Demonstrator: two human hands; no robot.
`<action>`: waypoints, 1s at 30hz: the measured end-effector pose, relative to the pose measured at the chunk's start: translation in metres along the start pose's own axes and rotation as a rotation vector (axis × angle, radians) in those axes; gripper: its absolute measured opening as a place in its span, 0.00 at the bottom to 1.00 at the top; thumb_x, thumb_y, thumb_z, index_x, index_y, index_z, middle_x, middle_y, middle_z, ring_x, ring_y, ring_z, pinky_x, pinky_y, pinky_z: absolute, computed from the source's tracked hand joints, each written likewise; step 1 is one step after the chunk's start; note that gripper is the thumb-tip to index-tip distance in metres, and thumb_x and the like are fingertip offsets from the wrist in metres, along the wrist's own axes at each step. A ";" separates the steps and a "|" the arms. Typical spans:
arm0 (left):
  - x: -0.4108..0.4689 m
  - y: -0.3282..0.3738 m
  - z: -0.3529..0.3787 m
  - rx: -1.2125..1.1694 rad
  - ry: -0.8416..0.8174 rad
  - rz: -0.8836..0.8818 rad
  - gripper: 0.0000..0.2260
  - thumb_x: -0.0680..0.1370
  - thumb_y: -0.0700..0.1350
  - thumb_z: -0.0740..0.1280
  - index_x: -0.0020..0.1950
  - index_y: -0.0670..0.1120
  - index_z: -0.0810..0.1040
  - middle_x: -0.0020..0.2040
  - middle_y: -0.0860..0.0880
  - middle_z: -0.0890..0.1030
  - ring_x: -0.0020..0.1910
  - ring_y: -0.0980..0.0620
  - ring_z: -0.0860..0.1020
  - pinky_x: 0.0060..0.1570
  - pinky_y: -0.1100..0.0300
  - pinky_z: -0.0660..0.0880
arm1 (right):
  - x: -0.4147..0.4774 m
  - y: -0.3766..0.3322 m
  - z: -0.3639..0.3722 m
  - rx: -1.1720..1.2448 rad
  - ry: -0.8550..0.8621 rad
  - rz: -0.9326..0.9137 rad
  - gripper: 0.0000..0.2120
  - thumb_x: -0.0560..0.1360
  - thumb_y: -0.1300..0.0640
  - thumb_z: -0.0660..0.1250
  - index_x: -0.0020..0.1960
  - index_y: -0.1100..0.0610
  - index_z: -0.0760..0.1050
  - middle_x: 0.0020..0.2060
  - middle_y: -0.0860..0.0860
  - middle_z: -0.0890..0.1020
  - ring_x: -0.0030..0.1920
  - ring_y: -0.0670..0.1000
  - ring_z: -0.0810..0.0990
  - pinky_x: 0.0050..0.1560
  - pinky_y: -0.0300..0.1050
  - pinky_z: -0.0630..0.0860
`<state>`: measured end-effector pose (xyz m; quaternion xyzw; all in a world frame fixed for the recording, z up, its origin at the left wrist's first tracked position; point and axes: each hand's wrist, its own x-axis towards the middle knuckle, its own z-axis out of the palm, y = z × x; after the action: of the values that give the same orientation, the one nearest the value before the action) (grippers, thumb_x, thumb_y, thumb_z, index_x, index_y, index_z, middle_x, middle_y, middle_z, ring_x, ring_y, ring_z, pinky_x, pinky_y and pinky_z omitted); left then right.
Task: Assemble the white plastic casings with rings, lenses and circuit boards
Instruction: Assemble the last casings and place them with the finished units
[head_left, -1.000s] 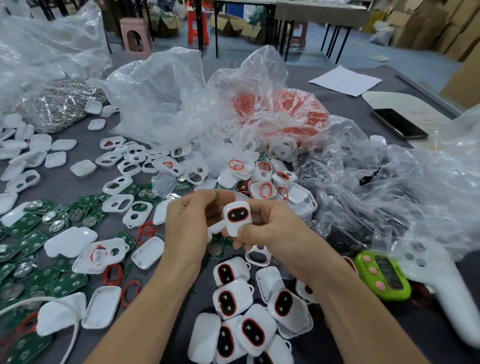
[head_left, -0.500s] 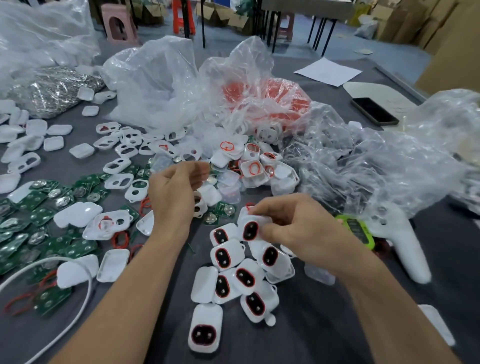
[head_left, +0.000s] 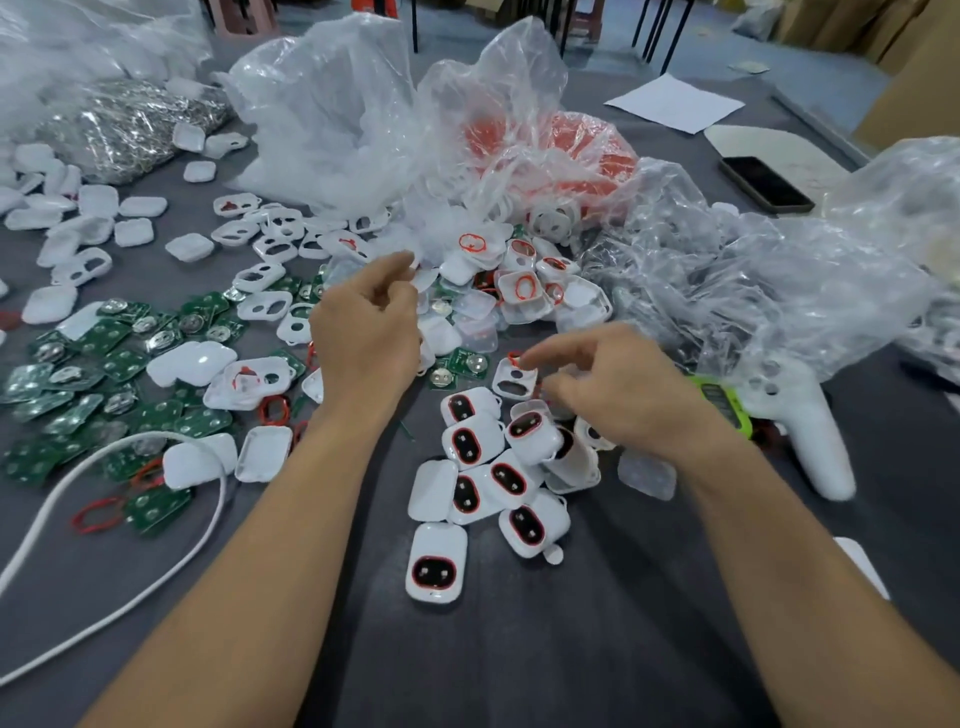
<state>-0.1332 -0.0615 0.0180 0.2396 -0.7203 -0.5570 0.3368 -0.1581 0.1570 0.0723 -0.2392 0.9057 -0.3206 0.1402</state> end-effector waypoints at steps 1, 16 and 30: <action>0.000 -0.001 -0.001 0.014 -0.001 0.003 0.18 0.73 0.48 0.63 0.58 0.55 0.87 0.47 0.63 0.86 0.48 0.66 0.83 0.56 0.55 0.81 | 0.000 -0.006 -0.001 -0.067 -0.101 -0.038 0.18 0.71 0.51 0.74 0.58 0.36 0.82 0.51 0.37 0.84 0.50 0.35 0.80 0.51 0.31 0.74; 0.007 -0.010 -0.002 0.092 0.026 0.007 0.17 0.73 0.44 0.63 0.55 0.56 0.87 0.44 0.63 0.86 0.48 0.63 0.84 0.55 0.52 0.82 | -0.034 -0.020 0.055 -0.259 -0.132 -0.385 0.23 0.75 0.51 0.73 0.69 0.39 0.75 0.80 0.43 0.61 0.81 0.44 0.49 0.76 0.36 0.32; 0.018 -0.009 -0.017 0.072 0.136 -0.038 0.27 0.74 0.33 0.59 0.68 0.52 0.80 0.51 0.62 0.83 0.54 0.66 0.80 0.59 0.67 0.77 | 0.047 -0.026 0.050 0.095 0.266 -0.001 0.07 0.75 0.51 0.73 0.52 0.48 0.85 0.41 0.42 0.86 0.43 0.42 0.83 0.48 0.35 0.78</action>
<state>-0.1327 -0.0876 0.0156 0.3025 -0.7105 -0.5195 0.3657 -0.1687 0.0890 0.0469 -0.1879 0.9000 -0.3922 0.0298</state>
